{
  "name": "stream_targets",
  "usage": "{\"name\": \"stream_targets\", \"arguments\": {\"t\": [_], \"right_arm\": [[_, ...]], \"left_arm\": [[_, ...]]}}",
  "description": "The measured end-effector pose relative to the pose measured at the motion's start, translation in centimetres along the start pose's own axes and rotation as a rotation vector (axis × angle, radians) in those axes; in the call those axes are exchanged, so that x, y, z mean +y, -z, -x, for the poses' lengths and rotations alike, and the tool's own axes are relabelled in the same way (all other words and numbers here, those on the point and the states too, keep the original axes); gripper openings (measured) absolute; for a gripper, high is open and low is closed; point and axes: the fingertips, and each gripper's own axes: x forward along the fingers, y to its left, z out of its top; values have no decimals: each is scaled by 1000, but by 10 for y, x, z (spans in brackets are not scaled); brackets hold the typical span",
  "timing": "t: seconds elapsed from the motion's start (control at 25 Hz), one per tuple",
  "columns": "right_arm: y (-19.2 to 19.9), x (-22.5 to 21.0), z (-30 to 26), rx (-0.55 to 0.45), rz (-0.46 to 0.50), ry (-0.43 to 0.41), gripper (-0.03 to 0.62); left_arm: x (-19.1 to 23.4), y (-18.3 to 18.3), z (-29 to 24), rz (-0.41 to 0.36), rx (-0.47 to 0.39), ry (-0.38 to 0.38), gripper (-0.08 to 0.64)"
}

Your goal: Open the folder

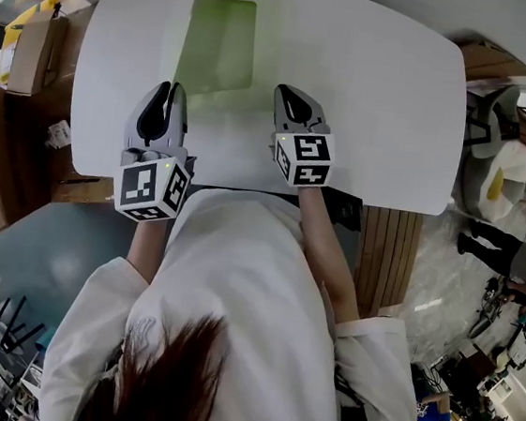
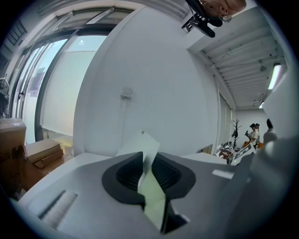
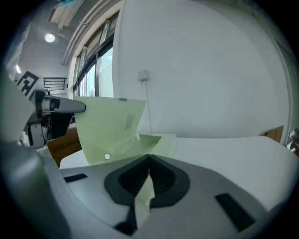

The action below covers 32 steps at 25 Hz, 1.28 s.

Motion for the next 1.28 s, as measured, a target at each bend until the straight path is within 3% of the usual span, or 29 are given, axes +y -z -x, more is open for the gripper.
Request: {"name": "stream_targets", "arguments": {"t": [0.68, 1.28], "right_arm": [[-50, 18, 37, -163, -39, -37, 8], [-97, 29, 50, -265, 6, -61, 8]], "left_arm": [[-11, 5, -3, -39, 18, 29, 61], [-27, -12, -3, -125, -10, 63, 61]]}}
